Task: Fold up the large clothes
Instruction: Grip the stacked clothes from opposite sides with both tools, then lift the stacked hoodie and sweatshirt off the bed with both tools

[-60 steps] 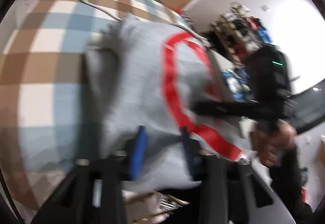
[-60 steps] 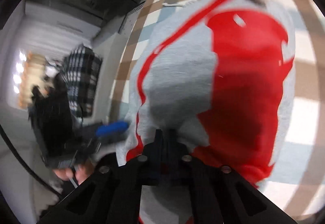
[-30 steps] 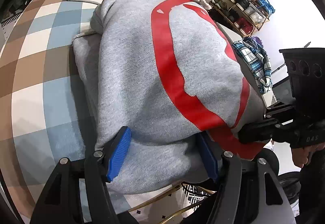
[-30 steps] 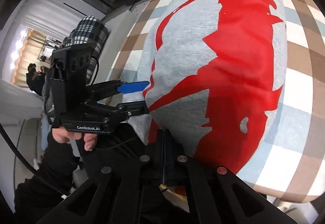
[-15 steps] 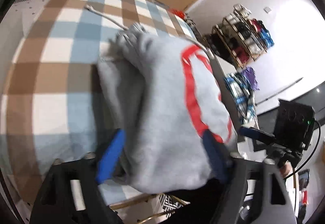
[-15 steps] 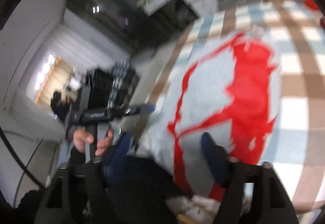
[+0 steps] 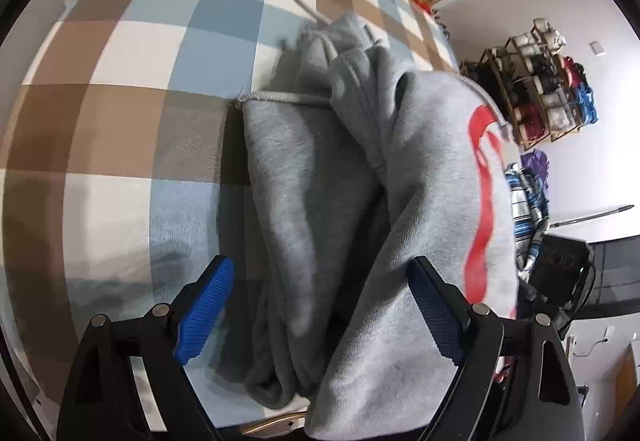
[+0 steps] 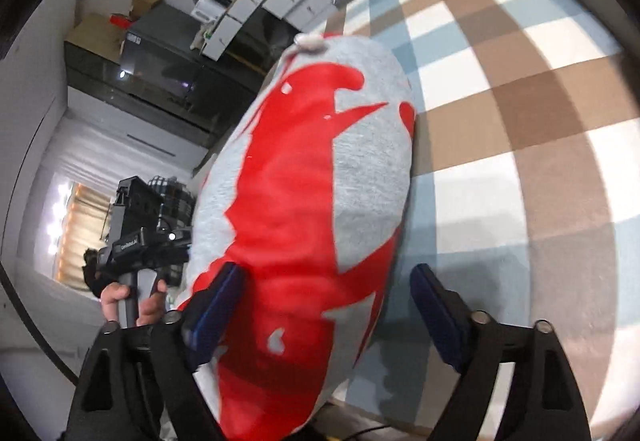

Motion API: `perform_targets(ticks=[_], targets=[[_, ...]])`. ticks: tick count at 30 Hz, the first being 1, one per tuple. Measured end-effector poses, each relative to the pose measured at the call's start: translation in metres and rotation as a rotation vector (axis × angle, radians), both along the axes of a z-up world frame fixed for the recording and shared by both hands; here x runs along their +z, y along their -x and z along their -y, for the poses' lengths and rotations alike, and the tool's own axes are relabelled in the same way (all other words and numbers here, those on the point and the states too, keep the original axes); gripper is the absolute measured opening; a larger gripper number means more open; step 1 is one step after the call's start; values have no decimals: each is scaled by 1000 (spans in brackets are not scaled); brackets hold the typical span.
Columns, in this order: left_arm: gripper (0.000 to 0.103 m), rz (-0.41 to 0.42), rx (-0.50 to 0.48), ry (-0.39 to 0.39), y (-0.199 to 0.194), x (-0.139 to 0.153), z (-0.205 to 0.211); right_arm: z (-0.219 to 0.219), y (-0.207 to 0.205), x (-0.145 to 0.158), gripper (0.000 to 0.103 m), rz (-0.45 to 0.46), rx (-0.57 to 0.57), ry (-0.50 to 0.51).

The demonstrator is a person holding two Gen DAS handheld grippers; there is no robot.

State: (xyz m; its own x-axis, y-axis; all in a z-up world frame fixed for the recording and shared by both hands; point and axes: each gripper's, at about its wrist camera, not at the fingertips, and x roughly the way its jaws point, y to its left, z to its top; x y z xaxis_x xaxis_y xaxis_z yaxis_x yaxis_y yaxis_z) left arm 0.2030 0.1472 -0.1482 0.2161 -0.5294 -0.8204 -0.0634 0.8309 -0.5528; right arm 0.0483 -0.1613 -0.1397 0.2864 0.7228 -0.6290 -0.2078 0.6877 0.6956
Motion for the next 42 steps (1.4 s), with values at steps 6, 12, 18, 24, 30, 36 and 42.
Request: perform_targets(ticks=[6, 12, 18, 24, 30, 36, 42], targets=[[94, -27, -60, -13, -12, -6, 8, -8, -18, -11, 103, -40, 25, -30], [101, 31, -89, -27, -7, -8, 11, -13, -23, -22, 103, -60, 48, -135], [102, 21, -114, 118, -9, -13, 5, -13, -25, -30, 103, -55, 56, -183], [102, -67, -152, 381, -21, -26, -8, -14, -29, -32, 103, -53, 49, -199], [102, -88, -187, 446, -25, -22, -15, -20, -33, -33, 101, -50, 50, -209], [85, -44, -194, 447, -16, -5, -20, -12, -26, -25, 80, -24, 82, -222], [87, -56, -200, 406, -21, 7, -22, -11, -25, -32, 87, -68, 144, -223]])
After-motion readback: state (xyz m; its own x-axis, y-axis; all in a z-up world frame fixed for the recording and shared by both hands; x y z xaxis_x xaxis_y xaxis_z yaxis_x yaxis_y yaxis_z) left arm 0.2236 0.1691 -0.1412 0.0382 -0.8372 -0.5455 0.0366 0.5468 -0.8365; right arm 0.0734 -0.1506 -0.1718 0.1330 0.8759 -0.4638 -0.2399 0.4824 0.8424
